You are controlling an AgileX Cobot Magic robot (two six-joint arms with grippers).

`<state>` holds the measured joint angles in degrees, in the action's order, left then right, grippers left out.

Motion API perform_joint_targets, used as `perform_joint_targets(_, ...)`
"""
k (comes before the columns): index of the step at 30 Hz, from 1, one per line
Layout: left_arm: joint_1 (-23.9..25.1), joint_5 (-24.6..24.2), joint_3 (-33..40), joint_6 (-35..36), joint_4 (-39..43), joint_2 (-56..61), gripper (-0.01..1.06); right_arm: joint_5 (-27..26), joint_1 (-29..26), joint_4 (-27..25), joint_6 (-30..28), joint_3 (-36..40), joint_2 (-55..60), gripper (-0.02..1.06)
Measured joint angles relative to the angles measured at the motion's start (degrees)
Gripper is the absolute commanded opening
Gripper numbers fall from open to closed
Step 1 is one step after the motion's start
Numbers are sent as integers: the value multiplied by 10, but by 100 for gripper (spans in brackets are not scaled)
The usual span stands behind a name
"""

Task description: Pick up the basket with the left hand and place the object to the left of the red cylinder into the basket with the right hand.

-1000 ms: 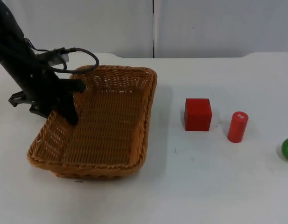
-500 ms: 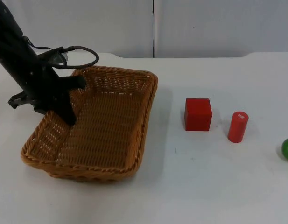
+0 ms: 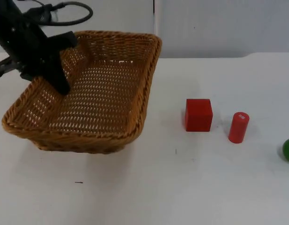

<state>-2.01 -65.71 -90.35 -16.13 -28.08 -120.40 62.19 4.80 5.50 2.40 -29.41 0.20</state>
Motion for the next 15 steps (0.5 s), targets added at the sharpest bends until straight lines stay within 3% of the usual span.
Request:
perform_joint_targets(3, 0, -26, 11, 14, 2, 33, 0, 0, 0, 0, 0, 0, 0, 104)
perform_joint_targets(15, 0, -24, 172, 18, 2, 179, 0, 0, 1, 0, 0, 0, 0, 104)
